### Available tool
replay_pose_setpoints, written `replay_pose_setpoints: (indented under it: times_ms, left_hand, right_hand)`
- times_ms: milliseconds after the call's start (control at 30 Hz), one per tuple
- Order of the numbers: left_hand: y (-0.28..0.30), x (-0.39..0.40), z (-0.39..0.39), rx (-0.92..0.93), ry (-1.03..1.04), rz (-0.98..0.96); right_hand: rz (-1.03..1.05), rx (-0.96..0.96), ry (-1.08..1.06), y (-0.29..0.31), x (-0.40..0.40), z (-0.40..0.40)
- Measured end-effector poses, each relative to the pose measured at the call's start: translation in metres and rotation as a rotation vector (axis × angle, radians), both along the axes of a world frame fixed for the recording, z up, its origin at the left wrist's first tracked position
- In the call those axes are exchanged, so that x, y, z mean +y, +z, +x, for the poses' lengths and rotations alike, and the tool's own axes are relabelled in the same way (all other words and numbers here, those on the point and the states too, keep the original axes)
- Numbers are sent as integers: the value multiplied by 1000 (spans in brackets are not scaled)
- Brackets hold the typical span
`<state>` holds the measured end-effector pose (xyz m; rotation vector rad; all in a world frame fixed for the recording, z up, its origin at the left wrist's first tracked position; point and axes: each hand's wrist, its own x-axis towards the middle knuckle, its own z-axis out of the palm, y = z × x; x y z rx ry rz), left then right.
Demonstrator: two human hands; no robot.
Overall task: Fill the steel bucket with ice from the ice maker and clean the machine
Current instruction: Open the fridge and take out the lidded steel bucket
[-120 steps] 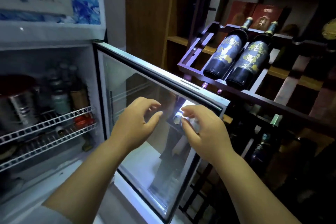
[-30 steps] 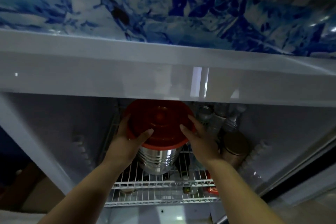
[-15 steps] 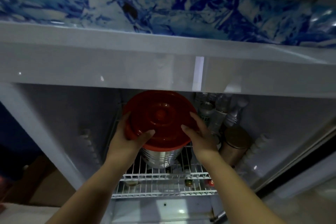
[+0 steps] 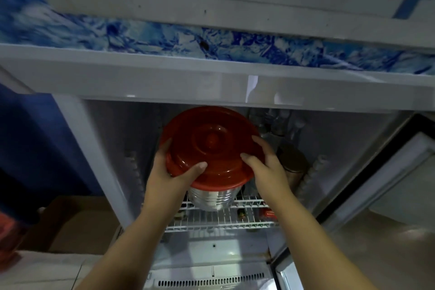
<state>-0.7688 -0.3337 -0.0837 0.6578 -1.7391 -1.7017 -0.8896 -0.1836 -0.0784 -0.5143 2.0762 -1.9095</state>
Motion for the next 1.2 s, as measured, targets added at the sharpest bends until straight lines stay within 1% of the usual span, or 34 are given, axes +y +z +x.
replay_pose_setpoints:
  times_ms: [300,500,833,1033,1200]
  left_hand:
    - [20,18,67,-40,-84,33]
    - [31,25,120,-69,-104,-6]
    - [37,29,208,-27,-62,-9]
    - [32,33,256,-54,-37,6]
    - [35,43,291,-42,74,-2]
  right_hand:
    - [59,-19,-51,21,23,75]
    - [81,-1,-89,33,36,132]
    - [75,27,-104,40,37,219]
    - [103,72,-57,44,37,253]
    - [119,95,40,49,41,279]
